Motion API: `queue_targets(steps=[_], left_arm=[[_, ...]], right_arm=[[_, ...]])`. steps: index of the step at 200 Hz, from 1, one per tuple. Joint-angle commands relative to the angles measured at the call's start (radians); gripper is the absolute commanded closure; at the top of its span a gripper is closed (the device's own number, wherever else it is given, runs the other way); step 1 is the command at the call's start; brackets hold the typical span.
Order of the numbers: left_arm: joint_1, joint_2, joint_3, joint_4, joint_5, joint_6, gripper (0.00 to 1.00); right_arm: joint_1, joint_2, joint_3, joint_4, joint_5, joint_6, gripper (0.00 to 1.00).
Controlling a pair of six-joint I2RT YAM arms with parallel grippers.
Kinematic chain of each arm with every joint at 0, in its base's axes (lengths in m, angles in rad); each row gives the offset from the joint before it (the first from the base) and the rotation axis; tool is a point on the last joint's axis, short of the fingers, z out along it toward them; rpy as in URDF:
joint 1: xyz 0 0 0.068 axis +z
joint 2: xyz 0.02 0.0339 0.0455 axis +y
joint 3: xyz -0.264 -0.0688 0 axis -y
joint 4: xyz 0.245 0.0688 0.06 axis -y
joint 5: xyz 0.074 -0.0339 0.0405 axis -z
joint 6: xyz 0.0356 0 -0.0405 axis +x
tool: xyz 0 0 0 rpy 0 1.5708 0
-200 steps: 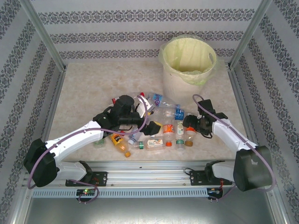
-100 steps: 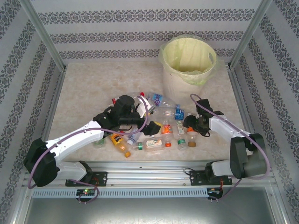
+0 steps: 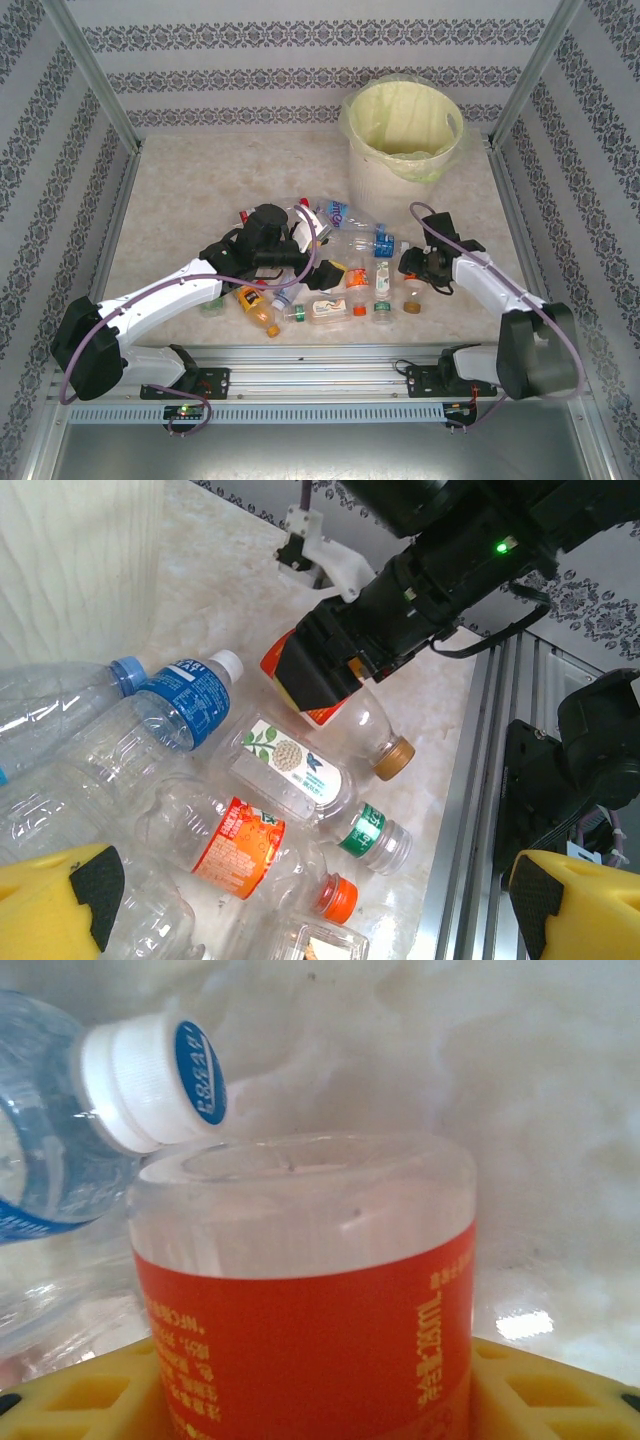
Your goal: Put the plastic bottles in the bin
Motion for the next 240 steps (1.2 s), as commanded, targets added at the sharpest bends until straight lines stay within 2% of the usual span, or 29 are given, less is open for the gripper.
queue_targets(steps=[1, 69, 114, 175, 240], left_arm=[[-0.013, -0.016, 0.010, 0.013, 0.003, 0.007, 0.00], [-0.001, -0.054, 0.005, 0.193, 0.018, -0.108, 0.00], [-0.001, -0.053, 0.032, 0.301, 0.026, -0.148, 0.00], [0.003, -0.068, 0.031, 0.467, 0.045, -0.220, 0.00], [0.056, -0.094, -0.008, 0.595, 0.042, -0.299, 0.00]], right_arm=[[-0.010, -0.076, 0.026, -0.073, 0.044, -0.032, 0.43], [0.033, -0.276, 0.172, -0.224, 0.039, -0.056, 0.46], [0.099, -0.319, 0.353, -0.279, 0.055, -0.070, 0.46], [0.142, -0.279, 0.588, -0.265, 0.081, -0.095, 0.48], [0.144, -0.143, 0.831, -0.225, 0.105, -0.138, 0.48]])
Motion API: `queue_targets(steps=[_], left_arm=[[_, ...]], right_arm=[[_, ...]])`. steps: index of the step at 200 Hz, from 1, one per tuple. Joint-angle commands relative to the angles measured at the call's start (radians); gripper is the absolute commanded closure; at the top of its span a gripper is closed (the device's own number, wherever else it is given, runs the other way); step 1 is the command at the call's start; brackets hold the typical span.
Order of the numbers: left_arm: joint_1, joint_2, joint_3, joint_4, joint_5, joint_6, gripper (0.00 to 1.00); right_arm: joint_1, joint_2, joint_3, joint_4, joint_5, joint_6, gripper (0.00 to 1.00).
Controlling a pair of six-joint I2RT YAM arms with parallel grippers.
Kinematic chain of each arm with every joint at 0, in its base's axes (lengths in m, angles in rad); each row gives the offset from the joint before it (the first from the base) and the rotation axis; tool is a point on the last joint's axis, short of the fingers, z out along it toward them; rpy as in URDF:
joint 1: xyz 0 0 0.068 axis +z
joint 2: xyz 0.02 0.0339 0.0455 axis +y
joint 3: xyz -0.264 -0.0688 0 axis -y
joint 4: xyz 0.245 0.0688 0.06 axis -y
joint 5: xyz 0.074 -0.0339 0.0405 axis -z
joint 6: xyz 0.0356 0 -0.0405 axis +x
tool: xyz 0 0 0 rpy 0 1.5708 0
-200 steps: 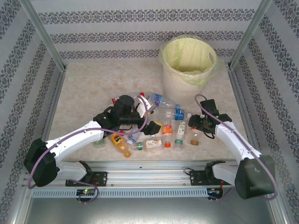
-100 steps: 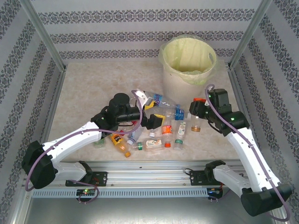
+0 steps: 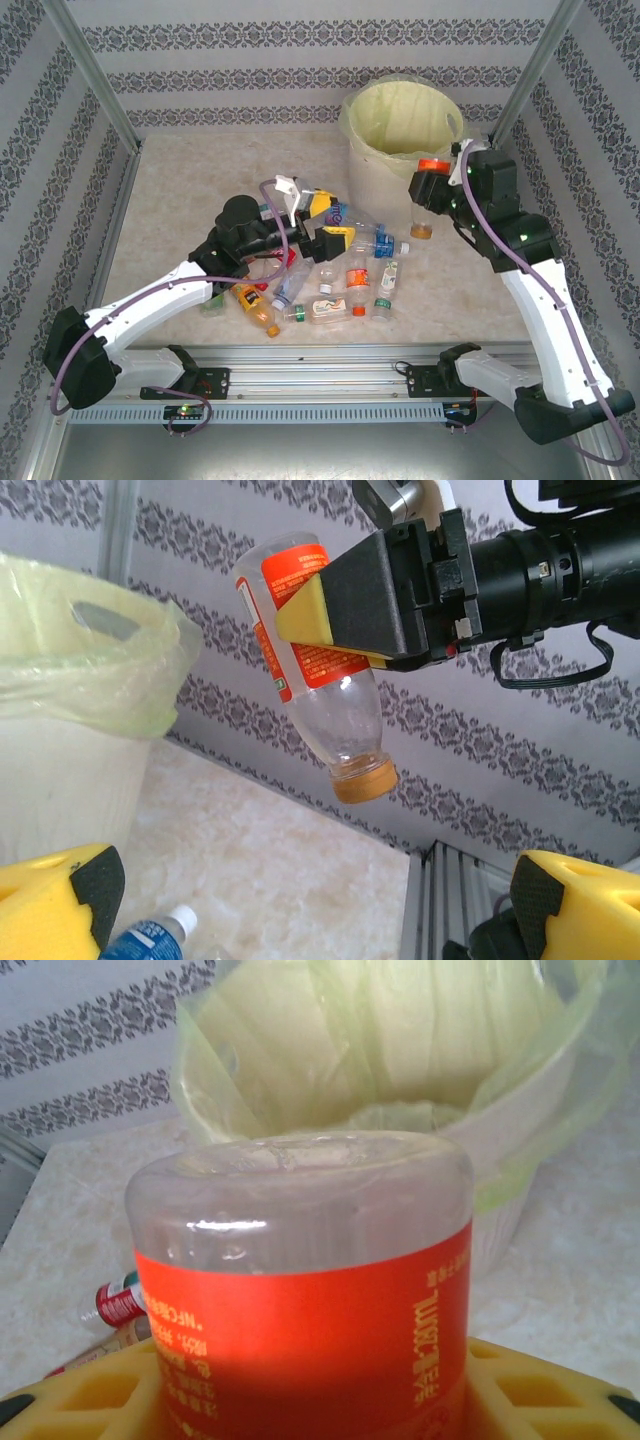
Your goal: Put the plastic bottles in the bin
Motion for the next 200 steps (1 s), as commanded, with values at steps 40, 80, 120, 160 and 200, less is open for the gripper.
queue_targets(steps=[40, 80, 120, 160, 200], left_arm=[[0.043, -0.036, -0.025, 0.151, 0.030, -0.088, 0.00], [0.065, -0.039, -0.031, 0.160, 0.031, -0.105, 0.00], [0.070, -0.033, -0.031, 0.128, 0.034, -0.075, 0.00], [0.080, -0.018, -0.032, 0.107, 0.029, -0.066, 0.00], [0.085, -0.017, -0.024, 0.047, -0.016, -0.036, 0.00]], right_arm=[[0.005, 0.167, 0.234, 0.058, 0.055, -0.065, 0.48], [-0.012, 0.324, 0.414, 0.075, 0.069, -0.082, 0.48], [-0.058, 0.483, 0.591, 0.074, 0.081, -0.071, 0.49], [-0.105, 0.684, 0.824, 0.007, 0.066, -0.073, 0.50], [-0.122, 0.857, 1.009, -0.092, 0.067, -0.096, 0.50]])
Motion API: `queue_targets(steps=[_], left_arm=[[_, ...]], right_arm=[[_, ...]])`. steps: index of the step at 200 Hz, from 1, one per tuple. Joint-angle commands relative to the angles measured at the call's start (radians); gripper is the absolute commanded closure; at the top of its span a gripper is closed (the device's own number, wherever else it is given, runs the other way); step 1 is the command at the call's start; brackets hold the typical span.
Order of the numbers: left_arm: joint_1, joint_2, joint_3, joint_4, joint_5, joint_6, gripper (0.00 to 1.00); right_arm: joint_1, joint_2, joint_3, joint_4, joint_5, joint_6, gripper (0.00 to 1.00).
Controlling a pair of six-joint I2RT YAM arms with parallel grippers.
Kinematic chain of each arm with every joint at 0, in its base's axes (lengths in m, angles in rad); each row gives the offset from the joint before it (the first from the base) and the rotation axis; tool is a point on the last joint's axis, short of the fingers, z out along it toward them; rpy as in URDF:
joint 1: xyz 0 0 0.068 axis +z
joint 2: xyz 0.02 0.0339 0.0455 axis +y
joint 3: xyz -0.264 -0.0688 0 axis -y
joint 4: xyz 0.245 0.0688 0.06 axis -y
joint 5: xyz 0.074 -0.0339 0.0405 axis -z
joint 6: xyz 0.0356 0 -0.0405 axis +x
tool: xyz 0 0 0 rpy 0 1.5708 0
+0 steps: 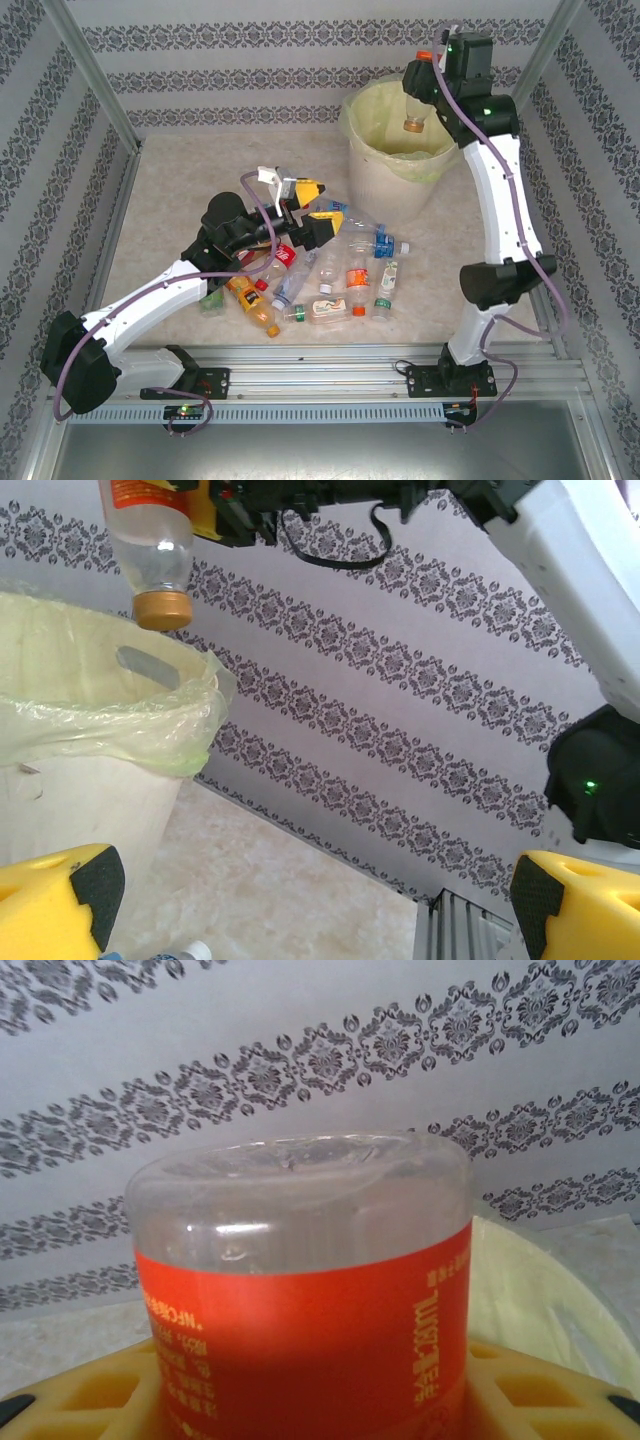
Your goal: Put the plastic bottles in the bin
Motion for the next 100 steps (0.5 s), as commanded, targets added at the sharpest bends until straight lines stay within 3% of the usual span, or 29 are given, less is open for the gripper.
queue_targets(steps=[1, 100], left_arm=[[0.013, -0.001, 0.003, -0.037, -0.031, 0.038, 0.00], [0.035, -0.004, -0.053, 0.051, -0.137, -0.044, 0.00]], right_arm=[[-0.008, 0.070, 0.081, -0.080, 0.012, -0.028, 0.50], [-0.023, 0.211, 0.028, -0.137, -0.011, -0.024, 0.47]])
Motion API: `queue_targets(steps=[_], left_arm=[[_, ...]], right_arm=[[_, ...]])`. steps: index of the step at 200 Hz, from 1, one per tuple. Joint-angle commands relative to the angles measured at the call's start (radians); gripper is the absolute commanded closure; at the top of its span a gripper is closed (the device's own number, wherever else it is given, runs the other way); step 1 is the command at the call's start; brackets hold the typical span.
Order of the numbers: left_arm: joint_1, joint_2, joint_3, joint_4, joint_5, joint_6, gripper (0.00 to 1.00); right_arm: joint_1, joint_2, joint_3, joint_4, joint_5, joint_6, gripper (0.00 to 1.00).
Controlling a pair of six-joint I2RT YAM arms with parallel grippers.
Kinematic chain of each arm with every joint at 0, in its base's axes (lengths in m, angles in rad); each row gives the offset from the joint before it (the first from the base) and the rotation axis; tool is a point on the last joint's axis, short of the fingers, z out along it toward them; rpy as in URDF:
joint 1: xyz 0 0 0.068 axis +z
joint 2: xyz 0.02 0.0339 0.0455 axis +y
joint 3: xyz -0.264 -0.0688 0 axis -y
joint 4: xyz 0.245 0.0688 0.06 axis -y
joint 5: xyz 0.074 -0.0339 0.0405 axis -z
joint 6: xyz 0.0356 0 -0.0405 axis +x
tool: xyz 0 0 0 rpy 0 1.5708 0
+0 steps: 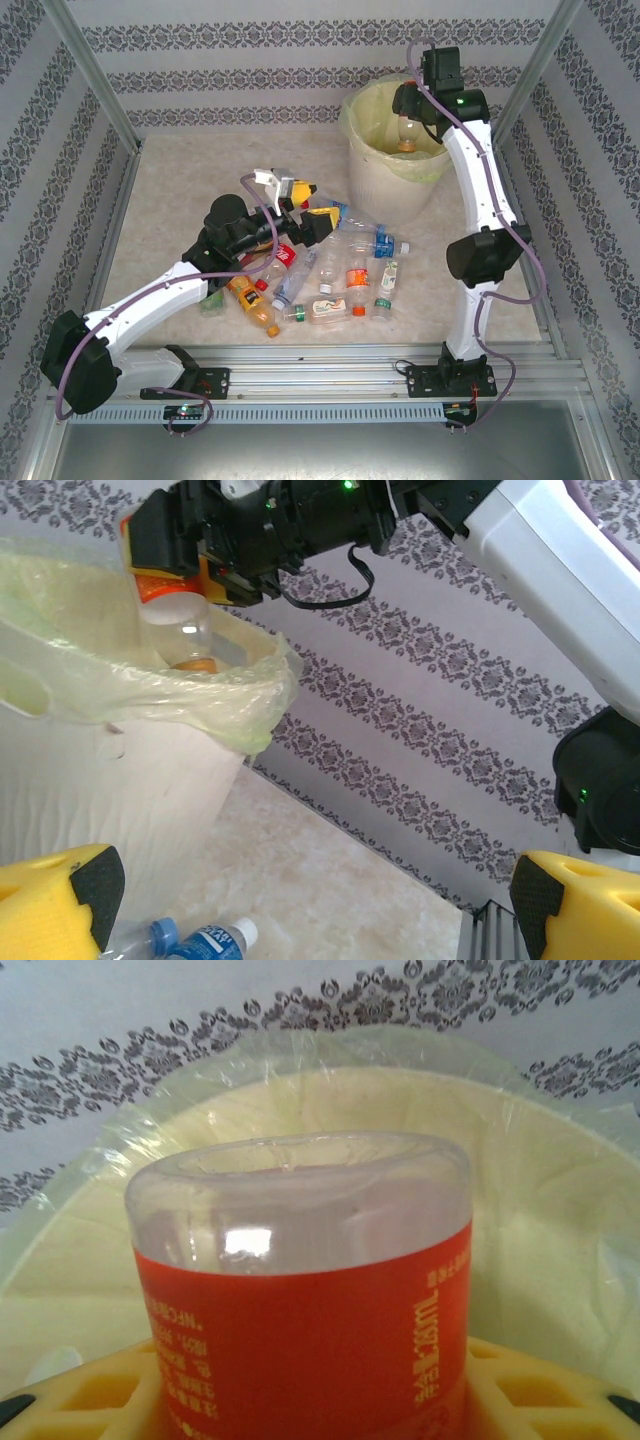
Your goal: Put the plastic bottles in the bin
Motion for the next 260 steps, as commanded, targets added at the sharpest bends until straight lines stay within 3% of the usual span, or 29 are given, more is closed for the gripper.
queue_targets(steps=[1, 43, 118, 186, 260], left_arm=[[0.020, -0.006, -0.014, 0.070, -0.024, -0.037, 0.00], [0.029, -0.007, -0.015, 0.074, -0.022, -0.040, 0.00], [0.033, -0.010, -0.004, 0.043, -0.015, -0.013, 0.00], [0.033, -0.012, 0.015, -0.001, 0.031, 0.037, 0.00], [0.033, 0.010, 0.053, -0.093, 0.096, 0.091, 0.00]], right_arm=[[-0.004, 0.023, -0.017, -0.018, -0.007, -0.014, 0.47], [0.001, 0.051, -0.032, -0.037, -0.014, -0.021, 0.43], [0.002, 0.045, -0.032, -0.051, -0.020, -0.028, 0.23], [0.005, -0.031, -0.031, -0.068, -0.027, -0.052, 0.21], [0.037, -0.256, -0.217, -0.027, -0.006, -0.096, 0.21]])
